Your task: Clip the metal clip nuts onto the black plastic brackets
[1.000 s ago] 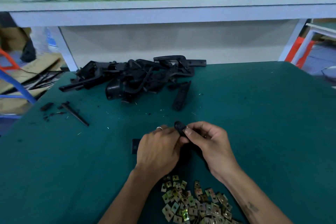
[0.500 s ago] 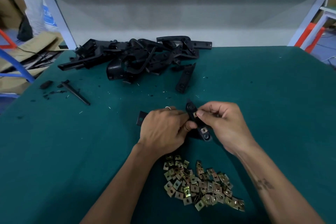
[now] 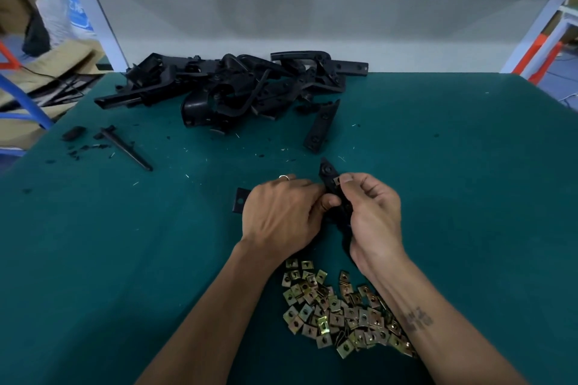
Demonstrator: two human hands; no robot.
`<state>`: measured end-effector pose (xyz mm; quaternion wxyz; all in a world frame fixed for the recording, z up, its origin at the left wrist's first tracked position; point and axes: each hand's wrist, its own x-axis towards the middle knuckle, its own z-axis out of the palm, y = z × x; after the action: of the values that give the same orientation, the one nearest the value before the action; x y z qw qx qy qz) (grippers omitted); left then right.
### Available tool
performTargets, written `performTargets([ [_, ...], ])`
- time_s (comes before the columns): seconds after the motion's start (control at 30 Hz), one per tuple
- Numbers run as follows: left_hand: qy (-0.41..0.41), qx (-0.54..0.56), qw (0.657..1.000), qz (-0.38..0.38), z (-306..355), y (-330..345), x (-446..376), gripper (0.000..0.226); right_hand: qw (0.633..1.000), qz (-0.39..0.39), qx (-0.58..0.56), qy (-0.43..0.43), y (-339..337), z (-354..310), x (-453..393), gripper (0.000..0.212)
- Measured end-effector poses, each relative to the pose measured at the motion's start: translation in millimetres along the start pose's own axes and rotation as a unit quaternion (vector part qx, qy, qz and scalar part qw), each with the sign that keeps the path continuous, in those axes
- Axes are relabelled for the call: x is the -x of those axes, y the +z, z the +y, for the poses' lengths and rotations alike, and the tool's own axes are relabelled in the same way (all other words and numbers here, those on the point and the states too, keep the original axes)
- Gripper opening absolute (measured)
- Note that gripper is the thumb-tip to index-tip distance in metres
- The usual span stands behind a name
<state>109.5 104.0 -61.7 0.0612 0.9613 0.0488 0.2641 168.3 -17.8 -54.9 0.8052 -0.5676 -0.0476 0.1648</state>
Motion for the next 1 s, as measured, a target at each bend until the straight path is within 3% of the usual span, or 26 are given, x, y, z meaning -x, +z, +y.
performTargets([
  [0.23, -0.003, 0.021, 1.000, 0.018, -2, 0, 1, 0.050, 0.995, -0.052, 0.081, -0.023, -5, -2, -3, 0.023],
  [0.33, 0.001, 0.020, 1.000, 0.021, 1, 1, 1, 0.051, 0.999, -0.042, 0.035, -0.001, -2, -2, -1, 0.030],
  [0.43, -0.001, 0.004, 1.000, 0.026, 1, 1, 3, 0.055, 0.997, 0.018, -0.074, 0.035, -2, -7, -8, 0.034],
  [0.5, -0.007, -0.009, 1.000, 0.028, 1, -1, 3, 0.056, 0.996, 0.038, -0.081, 0.009, -11, -12, -14, 0.034],
  [0.63, -0.011, -0.005, 0.999, 0.033, 1, -1, 3, 0.055, 0.994, -0.079, 0.071, -0.029, -19, -6, -8, 0.024],
  [0.87, 0.001, -0.028, 0.999, 0.042, 2, -1, 4, 0.044, 0.990, -0.114, 0.079, 0.001, -10, -9, -6, 0.035],
  [1.0, 0.003, -0.030, 0.998, 0.051, 3, -1, 5, 0.043, 0.999, -0.032, 0.015, 0.010, 1, -5, 0, 0.029],
])
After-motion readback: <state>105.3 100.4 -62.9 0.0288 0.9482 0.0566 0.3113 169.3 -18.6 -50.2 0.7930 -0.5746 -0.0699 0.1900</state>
